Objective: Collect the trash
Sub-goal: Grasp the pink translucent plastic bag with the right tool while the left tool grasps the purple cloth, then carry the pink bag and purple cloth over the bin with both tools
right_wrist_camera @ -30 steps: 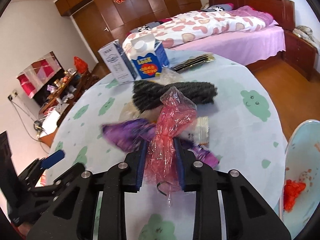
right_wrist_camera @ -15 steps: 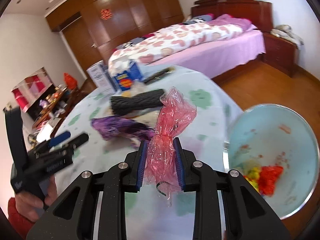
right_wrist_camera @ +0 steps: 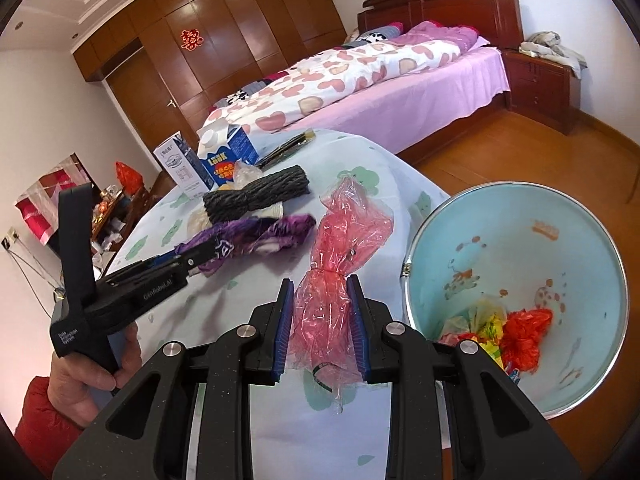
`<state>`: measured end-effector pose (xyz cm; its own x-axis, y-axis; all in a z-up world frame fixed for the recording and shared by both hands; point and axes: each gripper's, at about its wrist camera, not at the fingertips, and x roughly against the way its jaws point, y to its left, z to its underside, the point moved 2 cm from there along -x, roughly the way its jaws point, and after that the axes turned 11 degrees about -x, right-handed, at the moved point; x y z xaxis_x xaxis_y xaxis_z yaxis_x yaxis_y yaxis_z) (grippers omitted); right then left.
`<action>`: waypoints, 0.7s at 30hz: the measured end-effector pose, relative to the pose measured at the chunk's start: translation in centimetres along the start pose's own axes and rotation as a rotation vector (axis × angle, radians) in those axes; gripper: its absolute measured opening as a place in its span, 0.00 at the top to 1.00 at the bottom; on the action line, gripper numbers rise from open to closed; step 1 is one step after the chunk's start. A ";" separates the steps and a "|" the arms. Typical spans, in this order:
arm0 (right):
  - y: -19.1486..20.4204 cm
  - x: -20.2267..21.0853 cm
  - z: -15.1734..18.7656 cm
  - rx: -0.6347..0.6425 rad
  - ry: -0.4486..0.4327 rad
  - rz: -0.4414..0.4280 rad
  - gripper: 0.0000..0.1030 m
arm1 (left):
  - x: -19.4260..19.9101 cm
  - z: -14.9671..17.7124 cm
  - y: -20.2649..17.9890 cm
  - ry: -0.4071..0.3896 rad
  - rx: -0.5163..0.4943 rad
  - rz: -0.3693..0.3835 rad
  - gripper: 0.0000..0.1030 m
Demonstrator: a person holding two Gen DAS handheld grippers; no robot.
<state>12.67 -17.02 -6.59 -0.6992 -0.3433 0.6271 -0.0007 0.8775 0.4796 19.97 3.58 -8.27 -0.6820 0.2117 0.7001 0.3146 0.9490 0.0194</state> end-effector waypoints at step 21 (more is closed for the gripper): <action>2.7 3.4 0.8 0.073 -0.058 -0.056 0.73 | 12.6 3.6 1.3 -0.126 0.030 -0.051 0.80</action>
<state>9.71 -15.51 -3.62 -0.7368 -0.3740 0.5632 -0.0913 0.8805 0.4653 9.38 8.36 -1.98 -0.7748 0.1889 0.6034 0.2585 0.9655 0.0297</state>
